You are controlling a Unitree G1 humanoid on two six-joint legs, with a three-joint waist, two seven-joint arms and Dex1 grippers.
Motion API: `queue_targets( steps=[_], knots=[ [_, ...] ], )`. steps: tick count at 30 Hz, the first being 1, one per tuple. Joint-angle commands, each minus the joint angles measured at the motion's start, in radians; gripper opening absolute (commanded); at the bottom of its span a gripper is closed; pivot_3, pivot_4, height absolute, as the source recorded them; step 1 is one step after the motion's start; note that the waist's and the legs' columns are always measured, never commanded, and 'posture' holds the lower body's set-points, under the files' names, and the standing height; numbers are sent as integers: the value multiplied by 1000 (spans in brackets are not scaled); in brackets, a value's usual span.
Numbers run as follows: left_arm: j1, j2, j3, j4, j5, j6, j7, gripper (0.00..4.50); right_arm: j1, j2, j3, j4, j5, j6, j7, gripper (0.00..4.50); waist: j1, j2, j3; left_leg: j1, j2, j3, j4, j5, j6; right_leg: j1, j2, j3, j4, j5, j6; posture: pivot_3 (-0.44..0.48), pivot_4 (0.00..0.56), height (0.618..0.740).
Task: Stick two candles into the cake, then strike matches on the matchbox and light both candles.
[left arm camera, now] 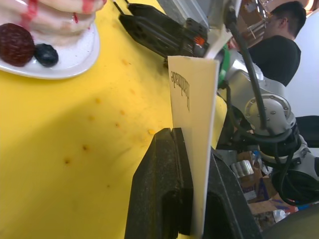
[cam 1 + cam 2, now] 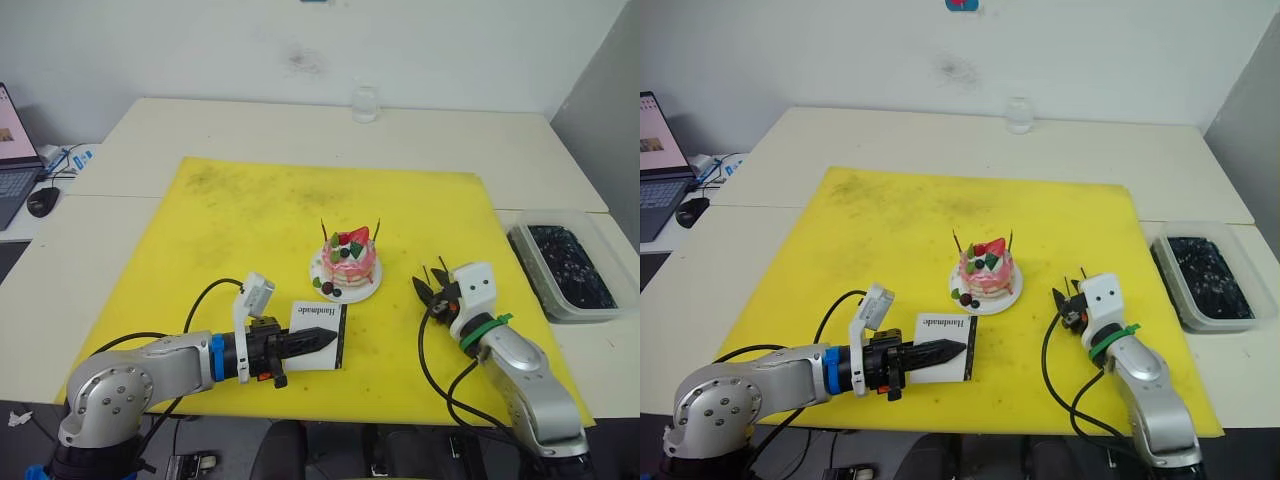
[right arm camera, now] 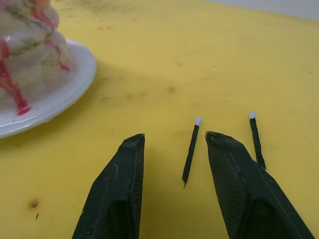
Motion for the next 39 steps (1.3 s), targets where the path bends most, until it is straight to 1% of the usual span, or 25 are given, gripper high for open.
queue_targets(
  steps=[1, 13, 16, 18, 20, 25, 30, 35, 39],
  knots=[
    [-14, 5, -11, -12, -21, -26, 2, 0, -23, 21, -16, 11, -10, -8, -41, 1993, 0, 0, 0, 0, 0, 0, 0, 0, 0, 0, 0, 0, 0, 0, 0, 0, 150, 740],
    [-18, 22, -28, 17, -13, -44, -6, 0, -16, 66, 3, 16, -30, 44, -100, 1993, 0, 0, -1, 1, 1, 0, 1, 0, 0, 1, 1, 1, 1, 0, 0, 0, 150, 740],
    [-18, 27, -34, 23, -5, -49, -11, 0, -14, 76, 10, 15, -27, 73, -109, 1461, 0, -1, -2, 1, 1, 0, 1, 0, 0, 1, 1, 1, 1, 0, 0, 0, 150, 740],
    [-17, 31, -37, 25, -3, -53, -12, 0, -15, 86, 12, 12, -22, 87, -115, 794, 0, -1, -3, 1, 1, 0, 1, 0, 0, 1, 1, 1, 2, 0, 0, 0, 150, 740],
    [-11, 34, -38, 21, -4, -57, -13, 0, -14, 97, 11, 7, -21, 92, -124, 26, 0, -1, -3, 1, 1, 0, 1, 0, 0, 1, 1, 1, 2, 0, 0, 0, 150, 740],
    [0, 36, -37, 18, -6, -64, -10, 0, -4, 128, -8, -16, -3, 111, -147, 26, 0, -1, -3, 2, 1, 0, 2, 0, 0, 1, 1, 1, 3, 0, 0, 0, 150, 740],
    [3, 35, -34, 22, -21, -62, -11, 0, 11, 124, -18, -66, 27, 92, -108, 26, 0, -1, -3, 2, 1, 0, 2, 0, 0, 1, 1, 1, 3, 0, 0, 0, 150, 740],
    [-18, 31, -44, 48, -12, -62, -22, 0, 20, 88, -30, -120, 80, 98, -42, 26, -1, -1, -3, 2, 1, 1, 2, 0, 0, 1, 1, 1, 4, 0, 0, 0, 150, 740],
    [-41, 20, -68, 65, 0, -63, -29, 0, 48, 20, -28, -147, 103, 117, 16, 26, 0, -1, -3, 2, 0, 0, 5, 0, 0, 0, 1, 1, 9, 0, -1, 0, 150, 740]
  ],
)
